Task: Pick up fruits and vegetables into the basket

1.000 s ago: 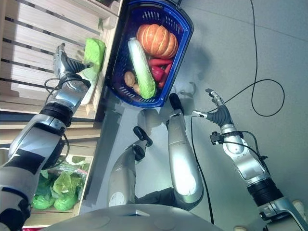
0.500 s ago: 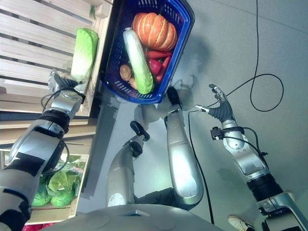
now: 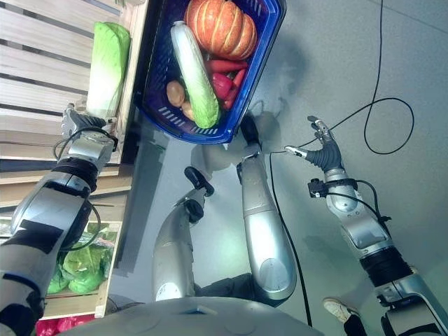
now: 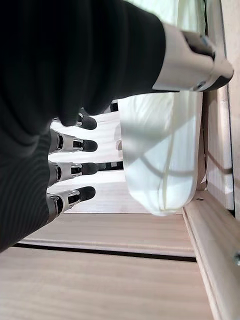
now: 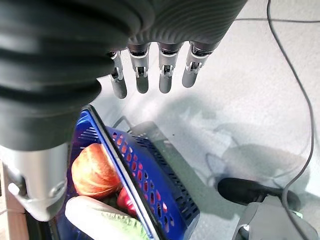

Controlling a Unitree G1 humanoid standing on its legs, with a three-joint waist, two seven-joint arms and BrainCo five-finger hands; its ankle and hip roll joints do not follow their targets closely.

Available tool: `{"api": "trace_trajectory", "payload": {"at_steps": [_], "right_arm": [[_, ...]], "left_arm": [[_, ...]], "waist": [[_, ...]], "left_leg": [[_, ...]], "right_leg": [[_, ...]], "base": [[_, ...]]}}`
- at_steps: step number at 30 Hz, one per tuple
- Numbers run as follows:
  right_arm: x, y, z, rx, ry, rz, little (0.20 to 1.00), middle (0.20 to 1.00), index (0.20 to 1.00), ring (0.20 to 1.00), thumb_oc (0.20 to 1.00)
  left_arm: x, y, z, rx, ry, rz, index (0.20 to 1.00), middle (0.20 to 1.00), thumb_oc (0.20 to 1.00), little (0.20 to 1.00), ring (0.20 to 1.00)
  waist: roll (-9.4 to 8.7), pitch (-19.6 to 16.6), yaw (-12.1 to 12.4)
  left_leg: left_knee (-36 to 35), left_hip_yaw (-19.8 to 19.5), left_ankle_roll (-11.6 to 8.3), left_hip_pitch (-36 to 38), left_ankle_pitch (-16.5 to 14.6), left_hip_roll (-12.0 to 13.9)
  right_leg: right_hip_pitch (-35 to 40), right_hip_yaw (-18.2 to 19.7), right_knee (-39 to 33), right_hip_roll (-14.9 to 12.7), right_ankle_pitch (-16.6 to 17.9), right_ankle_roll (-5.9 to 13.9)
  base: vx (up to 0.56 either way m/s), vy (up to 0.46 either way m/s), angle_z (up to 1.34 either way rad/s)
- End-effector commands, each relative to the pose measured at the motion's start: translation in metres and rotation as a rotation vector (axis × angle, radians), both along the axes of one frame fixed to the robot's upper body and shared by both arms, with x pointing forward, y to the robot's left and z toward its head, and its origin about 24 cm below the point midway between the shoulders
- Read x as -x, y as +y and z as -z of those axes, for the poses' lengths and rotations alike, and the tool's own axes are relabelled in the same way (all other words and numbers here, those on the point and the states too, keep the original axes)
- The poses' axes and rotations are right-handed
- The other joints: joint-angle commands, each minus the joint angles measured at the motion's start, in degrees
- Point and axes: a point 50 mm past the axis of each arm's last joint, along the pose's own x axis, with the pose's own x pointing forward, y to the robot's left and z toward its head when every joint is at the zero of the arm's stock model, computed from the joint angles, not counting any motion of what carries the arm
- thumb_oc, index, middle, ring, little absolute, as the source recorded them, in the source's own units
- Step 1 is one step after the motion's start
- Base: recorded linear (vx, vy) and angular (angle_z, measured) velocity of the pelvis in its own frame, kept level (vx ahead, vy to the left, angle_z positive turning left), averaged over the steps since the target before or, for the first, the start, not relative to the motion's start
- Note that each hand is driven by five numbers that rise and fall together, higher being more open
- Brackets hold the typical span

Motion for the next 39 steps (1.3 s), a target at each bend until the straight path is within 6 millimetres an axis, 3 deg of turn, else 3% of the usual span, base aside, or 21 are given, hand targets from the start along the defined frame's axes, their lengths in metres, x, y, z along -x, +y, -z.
{"api": "trace_trajectory", "payload": {"at_steps": [1,10,22,31,39], "right_arm": [[0.003,0.004,0.004,-0.058,-0.018,-0.004,1.000,1.000,1.000,1.000,1.000],[-0.001,0.005,0.000,-0.069,-0.033,0.003,1.000,1.000,1.000,1.000,1.000],[-0.004,0.004,0.002,-0.138,-0.033,0.010,1.000,1.000,1.000,1.000,1.000],[-0.008,0.002,-0.001,-0.161,-0.044,0.013,1.000,1.000,1.000,1.000,1.000],[-0.009,-0.002,-0.004,-0.150,-0.046,0.002,1.000,1.000,1.000,1.000,1.000]], "left_arm": [[0.029,0.045,0.010,-0.078,0.070,-0.156,1.000,1.000,1.000,1.000,1.000],[0.020,0.037,-0.001,-0.044,0.025,-0.141,1.000,1.000,1.000,1.000,1.000],[0.016,0.034,-0.005,-0.023,0.049,-0.140,1.000,1.000,1.000,1.000,1.000],[0.014,0.028,0.011,0.161,0.088,-0.033,1.000,1.000,1.000,1.000,1.000],[0.017,0.014,0.044,0.469,0.224,0.178,1.000,1.000,1.000,1.000,1.000]], "waist": [[-3.03,-2.2,0.1],[-2.63,-2.2,-0.3],[-3.56,-2.2,-0.4],[-3.67,-2.2,-0.5],[-3.53,-2.2,-0.8]], "left_leg": [[3.5,0.3,2.29,-7.1,0.3,-0.9],[4.5,0.4,2.29,-9.2,-0.3,-0.9],[6.2,0.3,2.31,-12.4,-0.8,-0.2],[7.4,0.3,2.30,-14.8,-1.3,-0.1],[8.1,0.7,2.88,-15.8,-1.7,-0.2]], "right_leg": [[-0.6,-2.9,3.4,1.2,-7.8,0.93],[-3.1,-2.0,3.3,1.2,-7.4,0.95],[-5.8,-2.2,3.5,1.4,-6.5,0.83],[-8.1,-2.0,3.5,1.6,-5.9,0.75],[-9.2,-1.7,3.2,1.5,-5.3,0.73]], "base": [[0.00,0.000,0.00],[0.01,0.007,-0.02],[0.00,-0.001,-0.01],[0.00,0.015,-0.01],[0.00,0.060,-0.08]]}}
